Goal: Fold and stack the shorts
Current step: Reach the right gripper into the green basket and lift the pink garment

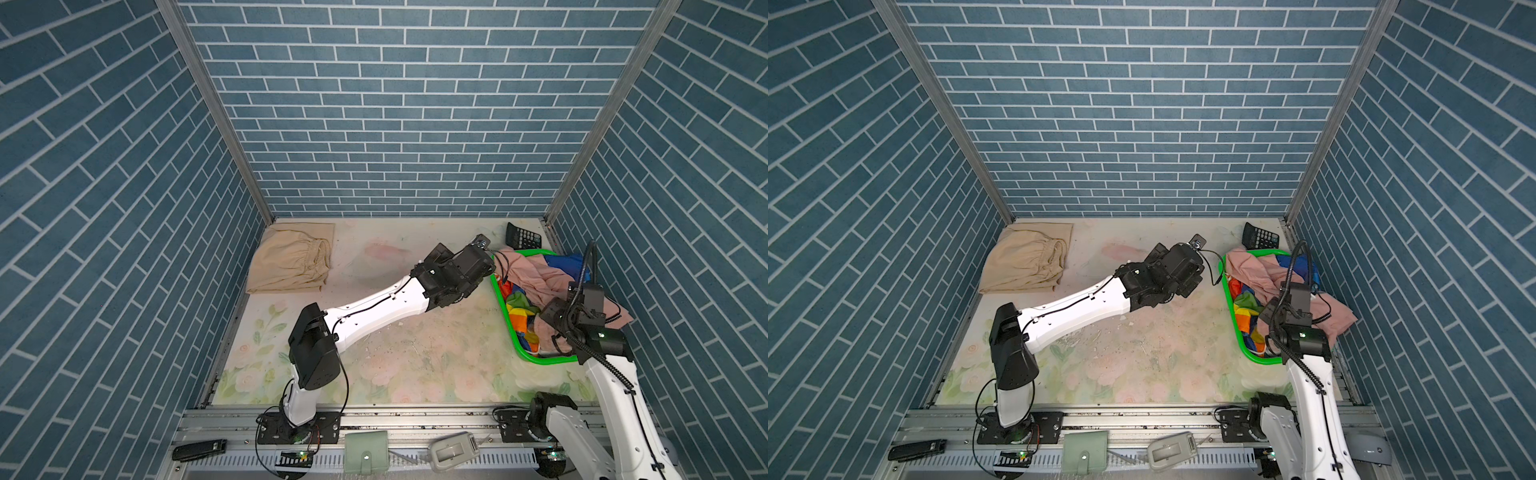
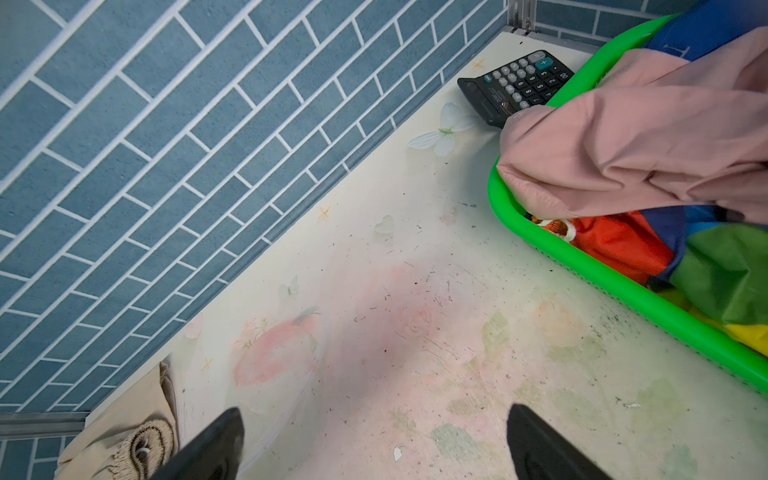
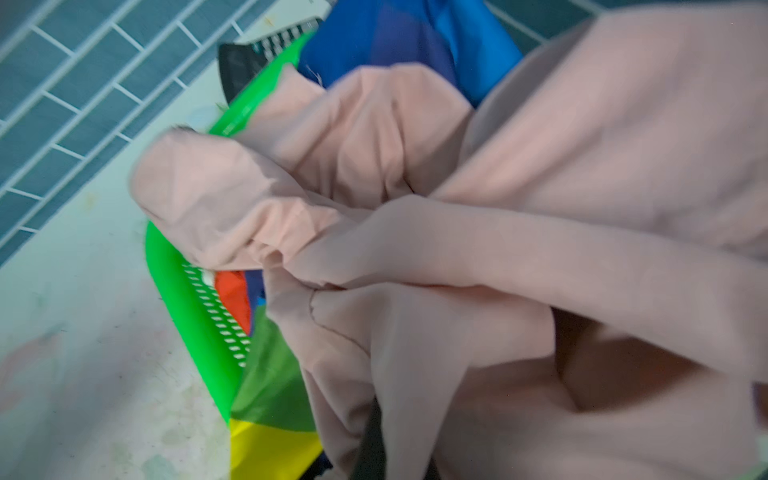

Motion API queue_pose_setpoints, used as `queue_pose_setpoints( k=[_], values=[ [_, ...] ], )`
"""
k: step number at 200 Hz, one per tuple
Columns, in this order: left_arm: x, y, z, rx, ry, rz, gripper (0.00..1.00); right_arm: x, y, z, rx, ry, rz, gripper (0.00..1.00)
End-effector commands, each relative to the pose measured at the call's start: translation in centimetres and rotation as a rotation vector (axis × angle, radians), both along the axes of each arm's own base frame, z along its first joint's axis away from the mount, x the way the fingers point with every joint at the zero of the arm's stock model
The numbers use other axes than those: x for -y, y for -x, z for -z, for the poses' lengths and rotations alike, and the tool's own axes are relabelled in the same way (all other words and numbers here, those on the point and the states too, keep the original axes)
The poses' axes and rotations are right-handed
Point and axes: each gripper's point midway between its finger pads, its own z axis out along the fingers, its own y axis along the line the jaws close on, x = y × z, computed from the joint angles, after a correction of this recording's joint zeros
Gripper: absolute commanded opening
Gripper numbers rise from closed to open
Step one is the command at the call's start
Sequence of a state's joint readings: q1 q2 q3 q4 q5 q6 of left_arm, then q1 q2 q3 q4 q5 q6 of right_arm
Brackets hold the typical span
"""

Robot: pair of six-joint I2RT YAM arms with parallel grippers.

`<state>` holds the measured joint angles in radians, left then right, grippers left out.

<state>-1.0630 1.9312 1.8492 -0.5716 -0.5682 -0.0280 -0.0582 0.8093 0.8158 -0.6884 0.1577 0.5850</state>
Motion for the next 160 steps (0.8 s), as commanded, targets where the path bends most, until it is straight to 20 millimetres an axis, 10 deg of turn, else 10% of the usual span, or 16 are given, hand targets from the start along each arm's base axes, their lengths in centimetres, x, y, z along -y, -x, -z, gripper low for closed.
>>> queue_pose_setpoints(
  k=[1,61,118,160],
  values=[
    [-0.7,-0.7,-1.4,0.025,0.03,-0.035,1.0,-0.1,-2.5,-6.1,0.135,0.051,-0.057,0.0],
    [-6.1,-2.2,-5.4,-0.047,0.247,-0.107,1.0,-6.4,-9.2,-21.3,0.419,-0.059,-0.324,0.0],
    [-11.3,-1.7,-5.9,-0.042,0.259,-0.184,1.0,-8.8,-12.1,-24.8,0.473,-0.036,-0.405,0.0],
    [-16.1,-1.4,-7.4,-0.034,0.356,-0.261,1.0,-21.6,-12.6,-30.3,0.615,-0.182,-0.795,0.0]
  ],
)
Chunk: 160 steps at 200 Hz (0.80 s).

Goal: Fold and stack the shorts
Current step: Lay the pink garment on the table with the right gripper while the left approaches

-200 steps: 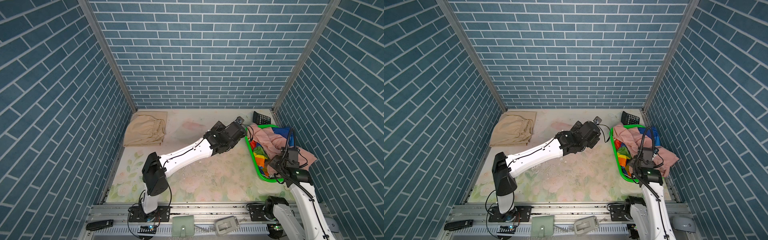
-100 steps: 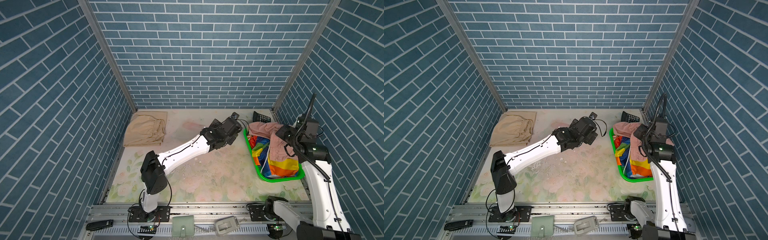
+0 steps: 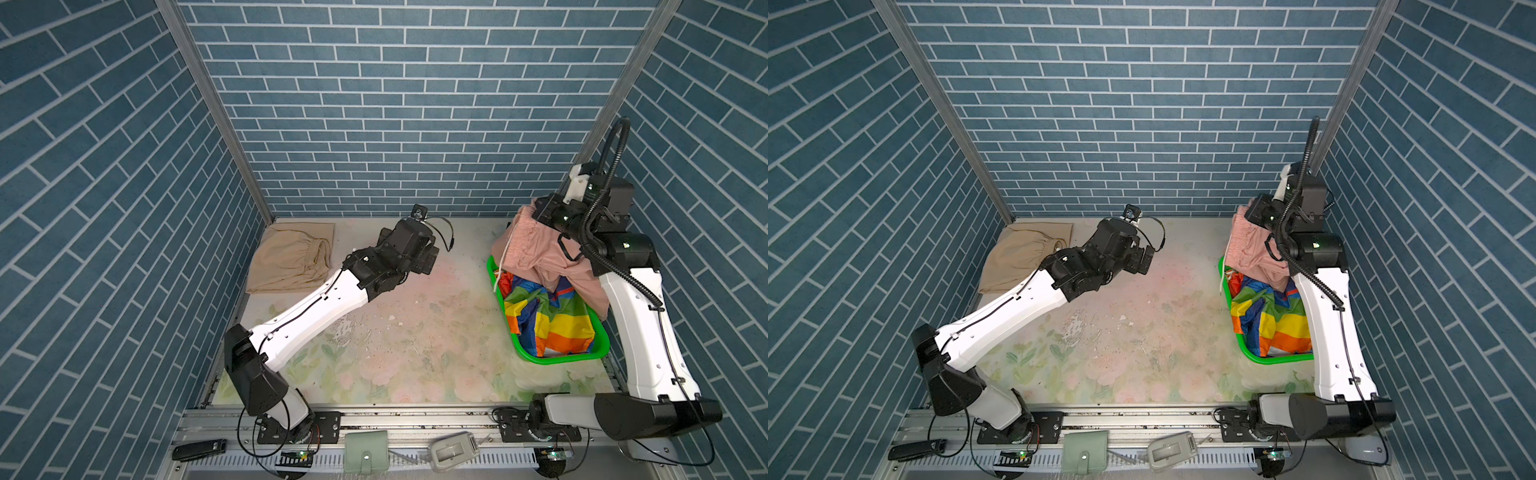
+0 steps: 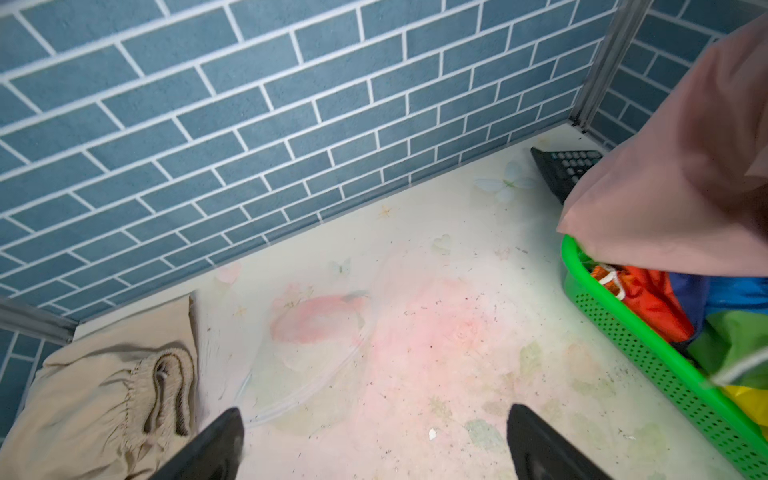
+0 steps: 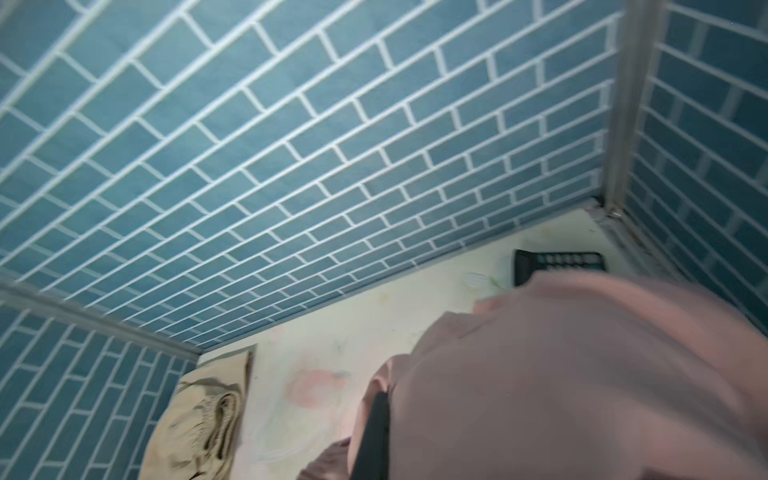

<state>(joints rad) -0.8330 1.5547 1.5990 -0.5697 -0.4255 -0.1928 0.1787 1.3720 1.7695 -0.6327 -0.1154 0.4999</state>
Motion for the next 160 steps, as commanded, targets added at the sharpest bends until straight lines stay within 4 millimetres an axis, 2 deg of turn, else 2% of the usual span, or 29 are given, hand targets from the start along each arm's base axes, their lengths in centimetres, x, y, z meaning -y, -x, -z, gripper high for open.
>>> queue_pose_setpoints(
  k=[1,19,34,52,69,81,87,103,113,126,137,160],
  values=[
    [-3.1,0.2,-1.1,0.001,0.066,-0.06,1.0,-8.8,1.2,-5.7,0.175,-0.064,-0.3,0.0],
    [-6.2,0.6,-1.6,0.003,0.124,-0.116,1.0,-15.7,2.5,-6.4,0.195,-0.092,-0.473,0.0],
    [-8.9,1.1,-1.7,-0.004,0.174,-0.161,1.0,-20.3,3.0,-5.3,0.174,-0.112,-0.557,0.0],
    [-12.1,2.2,-1.4,-0.006,0.23,-0.224,1.0,-24.3,1.9,-1.1,0.071,-0.14,-0.589,0.0],
    [-14.7,3.2,-0.5,-0.01,0.277,-0.277,1.0,-28.0,0.7,5.3,-0.068,-0.142,-0.641,0.0],
    [-16.2,4.0,0.2,-0.016,0.303,-0.316,1.0,-29.3,-1.0,10.8,-0.18,-0.125,-0.623,0.0],
    [-16.8,4.4,0.8,-0.021,0.31,-0.331,1.0,-29.9,-1.5,13.5,-0.228,-0.118,-0.626,0.03],
    [-17.6,5.1,2.8,-0.058,0.334,-0.351,1.0,-31.3,-2.2,20.2,-0.359,-0.085,-0.642,0.27],
    [-17.4,5.5,4.1,-0.1,0.349,-0.346,1.0,-32.0,-1.9,22.7,-0.421,-0.093,-0.675,0.39],
    [-16.6,5.9,5.9,-0.164,0.356,-0.317,1.0,-32.5,-1.2,24.2,-0.461,-0.107,-0.711,0.53],
    [-16.1,6.2,7.4,-0.212,0.362,-0.304,0.99,-32.1,-0.4,24.1,-0.455,-0.102,-0.726,0.64],
    [-15.0,6.7,10.1,-0.291,0.397,-0.276,1.0,-29.0,1.5,24.1,-0.439,-0.013,-0.7,0.89]
  ],
)
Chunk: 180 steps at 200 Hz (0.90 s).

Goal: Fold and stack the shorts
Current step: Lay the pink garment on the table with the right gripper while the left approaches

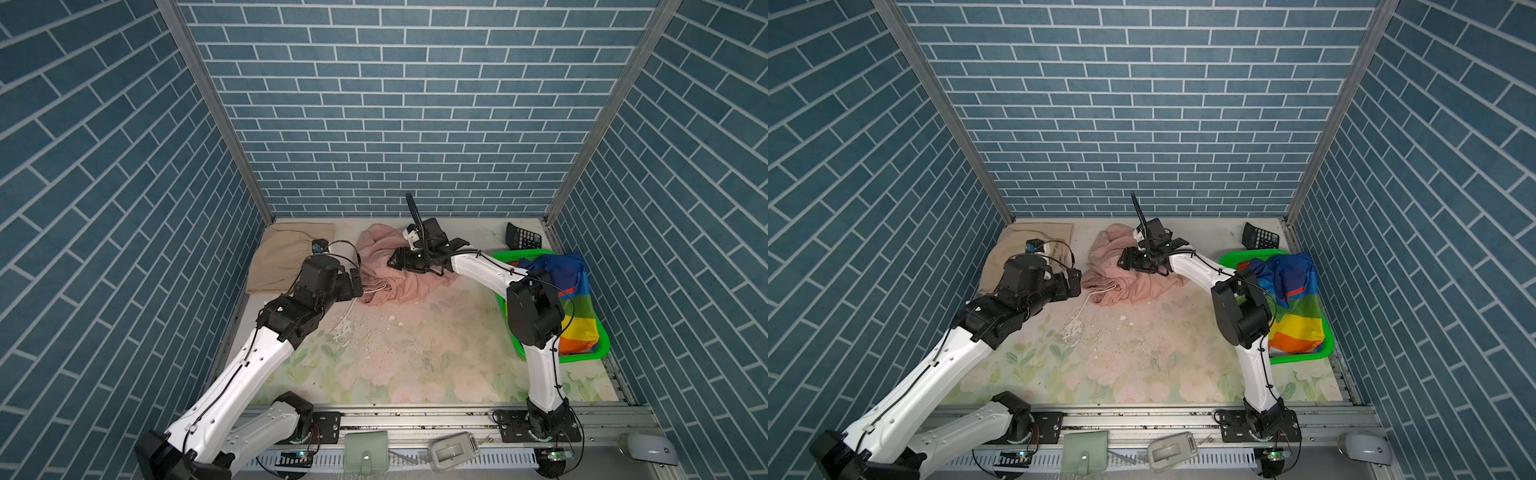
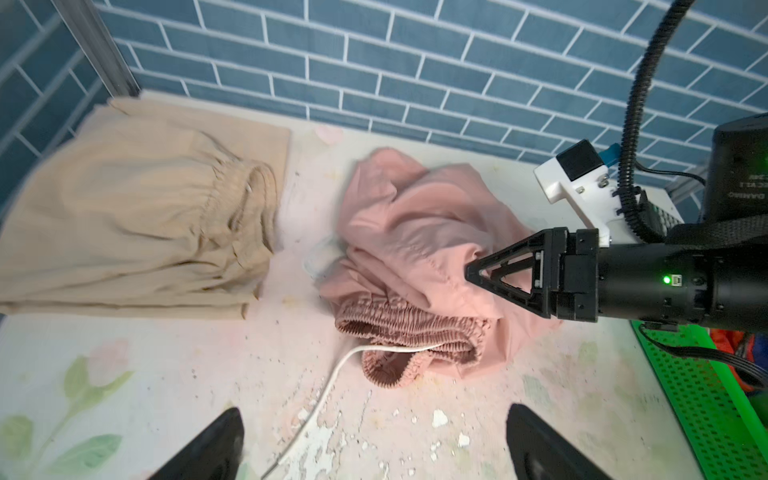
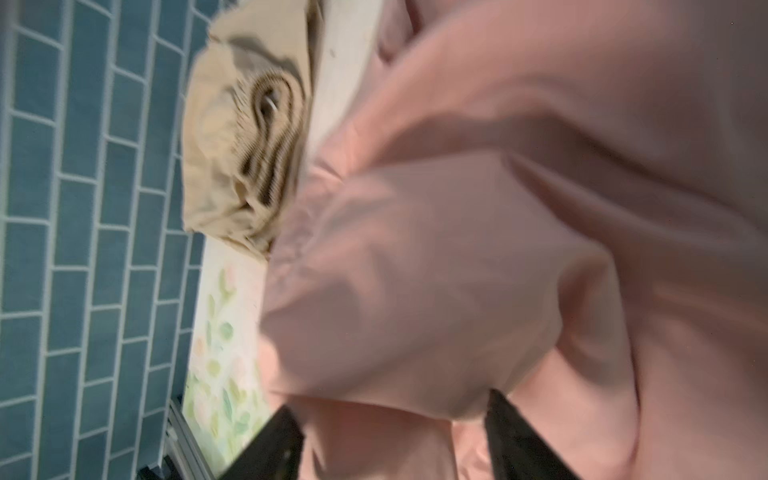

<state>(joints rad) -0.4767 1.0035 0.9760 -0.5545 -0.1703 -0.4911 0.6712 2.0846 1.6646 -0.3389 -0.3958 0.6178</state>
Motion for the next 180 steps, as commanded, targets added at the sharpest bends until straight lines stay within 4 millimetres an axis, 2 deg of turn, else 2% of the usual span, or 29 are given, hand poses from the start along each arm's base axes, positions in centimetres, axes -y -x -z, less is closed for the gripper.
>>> queue_pose_setpoints(
  k=[1,11,20,46,72,99,129,145,151,180],
  values=[
    [1.5,0.7,2.4,-0.079,0.089,0.045,1.0,1.5,1.4,-7.9,0.161,-0.072,-0.036,0.9],
    [1.9,1.0,3.5,-0.102,0.119,0.05,1.0,3.4,2.0,-7.4,0.169,-0.029,-0.016,0.96],
    [2.4,1.2,4.5,-0.125,0.148,0.054,1.0,5.5,2.6,-5.8,0.147,0.008,0.017,0.98],
    [3.0,1.8,7.4,-0.187,0.199,0.054,0.99,11.7,2.8,-2.5,0.088,-0.001,0.158,0.99],
    [3.3,2.1,9.9,-0.235,0.221,0.048,1.0,15.9,2.8,0.9,0.025,0.035,0.254,0.99],
    [3.6,1.9,11.4,-0.28,0.202,0.048,1.0,18.0,2.1,3.0,0.002,0.087,0.321,0.99],
    [4.3,1.7,11.9,-0.294,0.224,0.062,1.0,19.5,0.5,5.2,-0.046,0.077,0.407,0.99],
    [4.6,1.5,11.8,-0.291,0.239,0.06,1.0,19.7,-0.4,5.7,-0.047,0.064,0.433,0.98],
    [4.4,2.0,12.8,-0.311,0.234,0.057,1.0,19.6,-0.7,5.7,-0.042,0.059,0.437,0.97],
    [4.4,2.5,13.6,-0.333,0.233,0.054,1.0,19.1,-1.9,6.2,-0.048,0.054,0.447,0.89]
  ],
)
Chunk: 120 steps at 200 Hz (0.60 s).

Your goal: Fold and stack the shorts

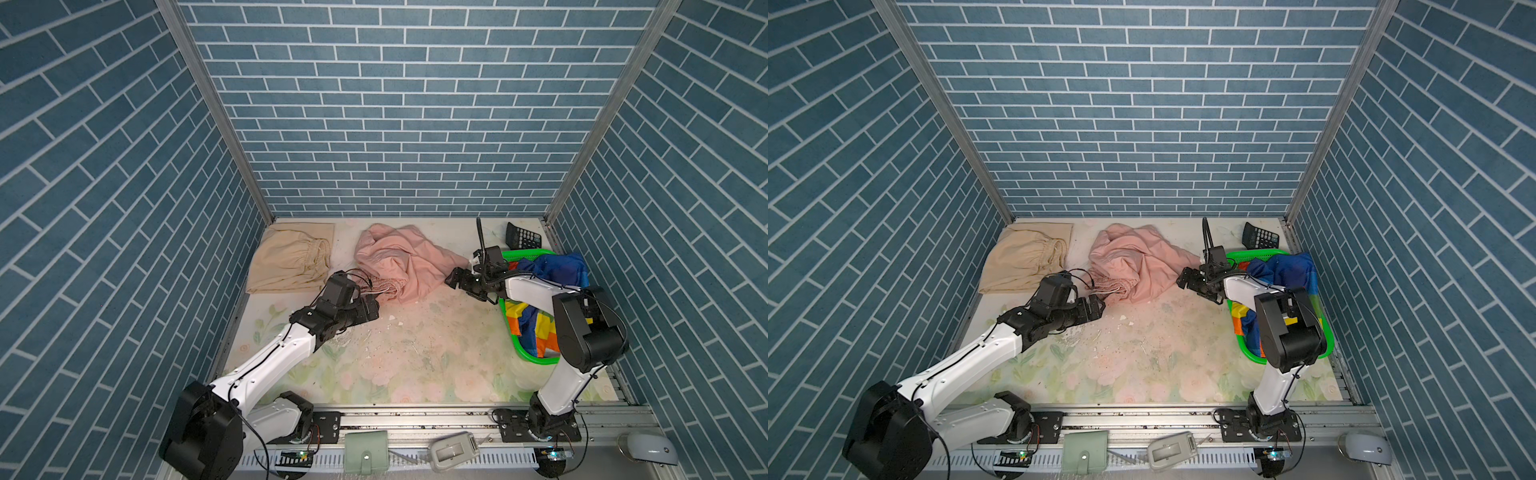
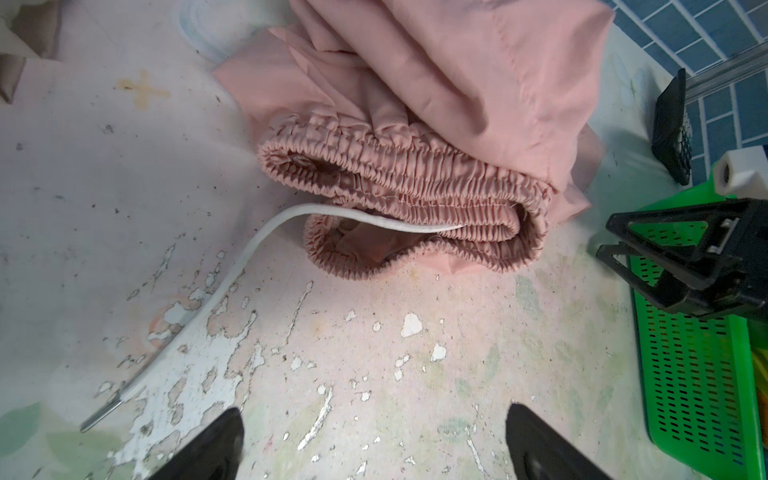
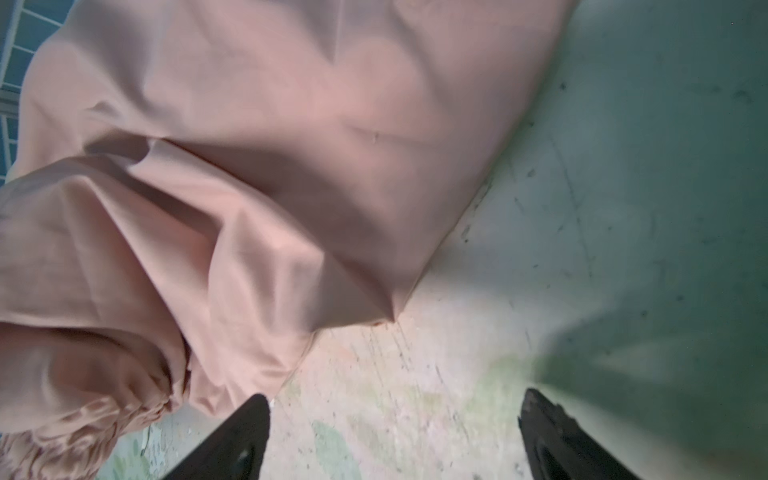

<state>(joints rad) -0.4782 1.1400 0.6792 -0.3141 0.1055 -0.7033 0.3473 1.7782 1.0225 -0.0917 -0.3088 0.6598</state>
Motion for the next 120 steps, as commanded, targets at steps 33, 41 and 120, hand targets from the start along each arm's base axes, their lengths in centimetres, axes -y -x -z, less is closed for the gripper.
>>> queue_pose_setpoints(
  k=[33,41,120],
  values=[
    [0.0,0.7,1.0,-0.024,0.01,-0.006,1.0,-0.7,-3.1,0.2,0.03,-0.024,0.066,0.84],
    [0.1,0.7,1.0,-0.025,0.02,-0.008,1.0,-1.0,-3.4,0.4,0.03,-0.027,0.066,0.83],
    [2.3,-0.4,0.5,-0.022,0.064,0.014,1.0,-7.4,-3.1,0.8,0.061,0.079,-0.103,0.2]
  ],
)
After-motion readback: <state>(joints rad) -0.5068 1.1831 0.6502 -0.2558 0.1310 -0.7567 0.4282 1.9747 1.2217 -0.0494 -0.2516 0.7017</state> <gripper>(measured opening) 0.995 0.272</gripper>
